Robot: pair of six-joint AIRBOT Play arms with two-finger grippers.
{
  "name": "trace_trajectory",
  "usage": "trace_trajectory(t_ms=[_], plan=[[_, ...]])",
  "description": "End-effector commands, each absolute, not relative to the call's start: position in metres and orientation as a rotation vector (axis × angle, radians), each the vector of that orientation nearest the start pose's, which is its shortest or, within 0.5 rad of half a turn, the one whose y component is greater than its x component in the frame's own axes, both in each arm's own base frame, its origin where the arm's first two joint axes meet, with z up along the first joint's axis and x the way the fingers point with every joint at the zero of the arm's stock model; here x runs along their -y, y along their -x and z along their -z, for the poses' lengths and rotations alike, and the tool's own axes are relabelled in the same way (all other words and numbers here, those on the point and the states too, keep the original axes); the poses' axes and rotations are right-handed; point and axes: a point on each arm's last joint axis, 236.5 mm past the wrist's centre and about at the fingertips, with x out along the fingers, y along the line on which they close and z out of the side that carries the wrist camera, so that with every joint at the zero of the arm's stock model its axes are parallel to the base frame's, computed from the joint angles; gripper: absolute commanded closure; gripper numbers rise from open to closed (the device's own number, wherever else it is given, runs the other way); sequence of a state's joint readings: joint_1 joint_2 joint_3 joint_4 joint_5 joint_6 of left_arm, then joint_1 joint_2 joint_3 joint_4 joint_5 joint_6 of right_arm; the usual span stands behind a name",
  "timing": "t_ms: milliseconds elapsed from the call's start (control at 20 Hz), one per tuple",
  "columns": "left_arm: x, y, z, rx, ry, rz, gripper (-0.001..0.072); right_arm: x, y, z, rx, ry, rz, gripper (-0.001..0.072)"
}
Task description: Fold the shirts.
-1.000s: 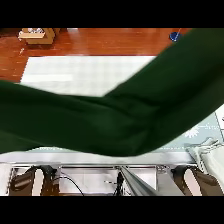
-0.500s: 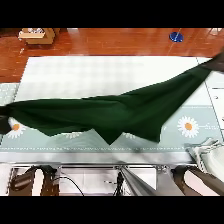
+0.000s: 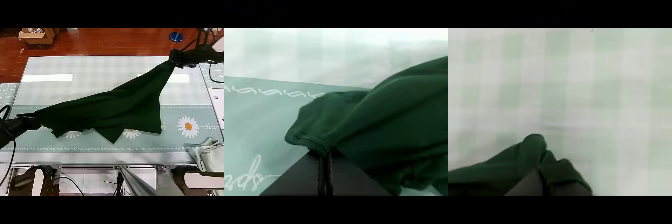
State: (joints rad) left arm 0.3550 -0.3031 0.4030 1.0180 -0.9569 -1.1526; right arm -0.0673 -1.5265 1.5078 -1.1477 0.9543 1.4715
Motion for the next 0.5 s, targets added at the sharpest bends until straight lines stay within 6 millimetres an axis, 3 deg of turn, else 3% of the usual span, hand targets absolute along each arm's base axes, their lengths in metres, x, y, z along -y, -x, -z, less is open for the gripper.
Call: trace_trajectory(t_ms=[0,150,200,250,300,350,450], plan=[[-0.006,-0.269,-0.044,-0.622,0.223,0.03,0.0685,-0.037,-0.545,-0.047,-0.887,-0.344,-0.136,0.0686],[-0.015,-0.275,-0.044,-0.587,0.223,-0.004,0.0685,-0.04,-0.542,-0.026,-0.945,-0.354,-0.138,0.0681],[-0.015,-0.275,-0.041,-0.597,0.226,-0.004,0.0685,-0.041,-0.539,-0.024,-0.958,-0.354,-0.142,0.0587],[-0.015,-0.275,-0.038,-0.607,0.231,-0.004,0.0685,-0.042,-0.535,-0.025,-0.973,-0.356,-0.148,0.0398],[-0.015,-0.276,-0.035,-0.618,0.234,-0.004,0.0685,-0.041,-0.526,-0.03,-0.993,-0.346,-0.16,0.0347],[-0.015,-0.276,-0.033,-0.627,0.238,-0.004,0.0685,-0.035,-0.515,-0.039,-1.013,-0.317,-0.173,0.0343],[-0.015,-0.276,-0.03,-0.636,0.241,-0.004,0.0685,-0.008,-0.481,-0.055,-1.081,-0.198,-0.181,0.0271]])
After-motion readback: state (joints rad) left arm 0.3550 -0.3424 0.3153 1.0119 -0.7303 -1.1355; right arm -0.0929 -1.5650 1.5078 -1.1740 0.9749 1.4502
